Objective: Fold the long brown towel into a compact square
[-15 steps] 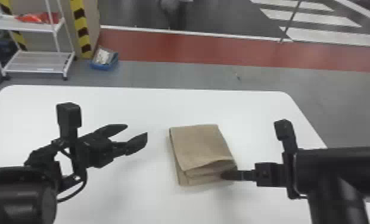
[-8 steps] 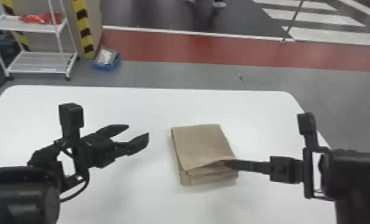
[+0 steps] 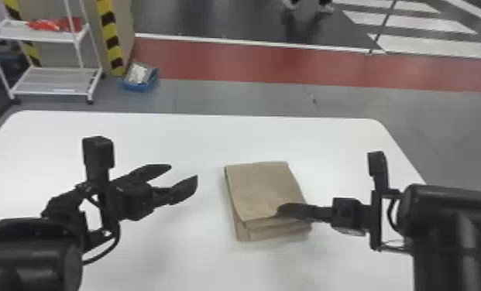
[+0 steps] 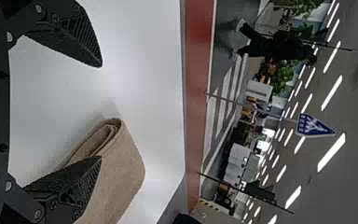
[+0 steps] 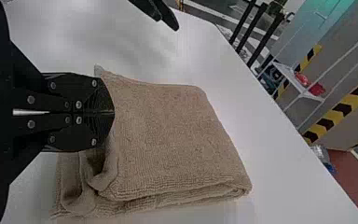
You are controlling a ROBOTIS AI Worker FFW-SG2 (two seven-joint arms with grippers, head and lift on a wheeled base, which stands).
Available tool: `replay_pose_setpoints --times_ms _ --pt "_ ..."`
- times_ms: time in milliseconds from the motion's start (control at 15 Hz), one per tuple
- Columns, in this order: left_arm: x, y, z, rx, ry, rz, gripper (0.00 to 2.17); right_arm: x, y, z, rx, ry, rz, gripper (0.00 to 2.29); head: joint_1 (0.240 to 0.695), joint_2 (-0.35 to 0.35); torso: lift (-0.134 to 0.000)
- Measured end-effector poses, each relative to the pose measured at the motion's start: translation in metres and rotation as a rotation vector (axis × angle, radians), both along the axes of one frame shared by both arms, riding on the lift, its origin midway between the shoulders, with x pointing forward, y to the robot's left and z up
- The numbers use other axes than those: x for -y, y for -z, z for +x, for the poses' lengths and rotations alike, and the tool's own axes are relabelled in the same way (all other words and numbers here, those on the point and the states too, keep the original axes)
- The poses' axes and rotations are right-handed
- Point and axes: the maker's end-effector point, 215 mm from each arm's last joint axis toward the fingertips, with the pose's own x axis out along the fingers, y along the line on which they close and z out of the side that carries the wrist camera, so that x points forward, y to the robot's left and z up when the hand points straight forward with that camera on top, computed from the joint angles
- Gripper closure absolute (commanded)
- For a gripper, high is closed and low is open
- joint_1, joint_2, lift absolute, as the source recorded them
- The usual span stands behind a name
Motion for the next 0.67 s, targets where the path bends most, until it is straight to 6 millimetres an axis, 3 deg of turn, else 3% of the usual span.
replay_pose_setpoints --times_ms 467,600,667 --pt "-0.002 0.001 0.001 -0.002 -0.004 0.004 0.21 0.008 0.020 -0.019 -0.045 0.009 -0.018 2.25 0.695 -0.157 -0.124" --pt "-0.003 0.000 0.003 0.001 -0.005 0.005 0.21 0.011 0.016 -0.022 -0.032 0.016 -0.008 2.02 0.695 -0.161 -0.124" --pt "-0.004 0.000 0.003 0.001 -0.007 0.005 0.21 0.009 0.000 -0.019 0.011 0.018 0.012 1.74 0.695 -0.159 -0.124"
